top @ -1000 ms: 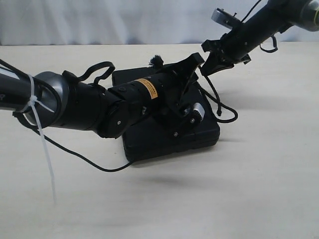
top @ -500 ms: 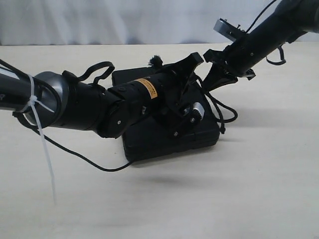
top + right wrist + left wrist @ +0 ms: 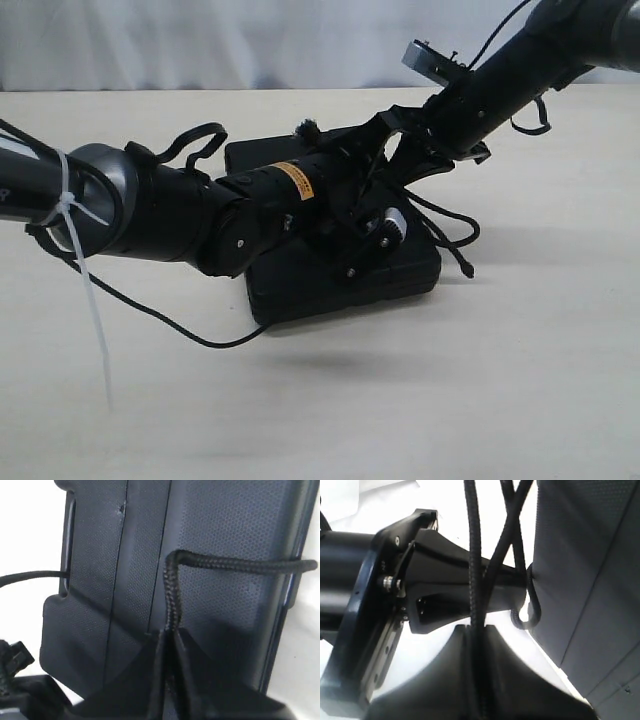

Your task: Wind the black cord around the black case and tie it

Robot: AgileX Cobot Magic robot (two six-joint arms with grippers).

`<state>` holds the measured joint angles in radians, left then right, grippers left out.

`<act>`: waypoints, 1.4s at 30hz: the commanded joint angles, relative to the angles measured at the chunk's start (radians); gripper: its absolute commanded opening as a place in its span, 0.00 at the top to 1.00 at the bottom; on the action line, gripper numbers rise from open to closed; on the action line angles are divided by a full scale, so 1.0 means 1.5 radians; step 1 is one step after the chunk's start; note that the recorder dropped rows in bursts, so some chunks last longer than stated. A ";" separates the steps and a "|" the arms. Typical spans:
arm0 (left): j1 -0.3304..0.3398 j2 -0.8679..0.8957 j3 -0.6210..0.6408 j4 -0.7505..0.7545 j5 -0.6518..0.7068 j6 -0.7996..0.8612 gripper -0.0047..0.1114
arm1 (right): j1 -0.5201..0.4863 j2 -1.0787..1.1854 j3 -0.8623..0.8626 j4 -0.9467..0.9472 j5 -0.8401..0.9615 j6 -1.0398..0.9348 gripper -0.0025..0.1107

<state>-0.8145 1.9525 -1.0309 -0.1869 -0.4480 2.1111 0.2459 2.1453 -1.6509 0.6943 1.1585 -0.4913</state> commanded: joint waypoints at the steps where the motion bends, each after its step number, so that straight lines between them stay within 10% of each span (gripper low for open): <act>1: 0.001 -0.003 0.003 -0.010 0.001 0.004 0.91 | 0.000 -0.011 0.003 -0.019 -0.002 0.000 0.94; 11: 0.001 -0.003 0.007 -0.031 -0.004 0.008 0.35 | -0.011 -0.015 0.003 -0.004 -0.003 -0.008 0.94; 25: -0.012 -0.049 0.007 -0.299 -0.136 -0.015 0.28 | -0.028 -0.019 0.003 -0.023 -0.006 -0.022 0.94; 42: 0.057 -0.280 -0.075 -0.687 0.447 -0.581 0.28 | -0.030 -0.020 0.003 -0.020 -0.006 -0.042 0.94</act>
<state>-0.7629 1.5530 -1.1369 -1.0985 0.0612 1.3956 0.2044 2.1249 -1.6509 0.6613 1.1518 -0.5382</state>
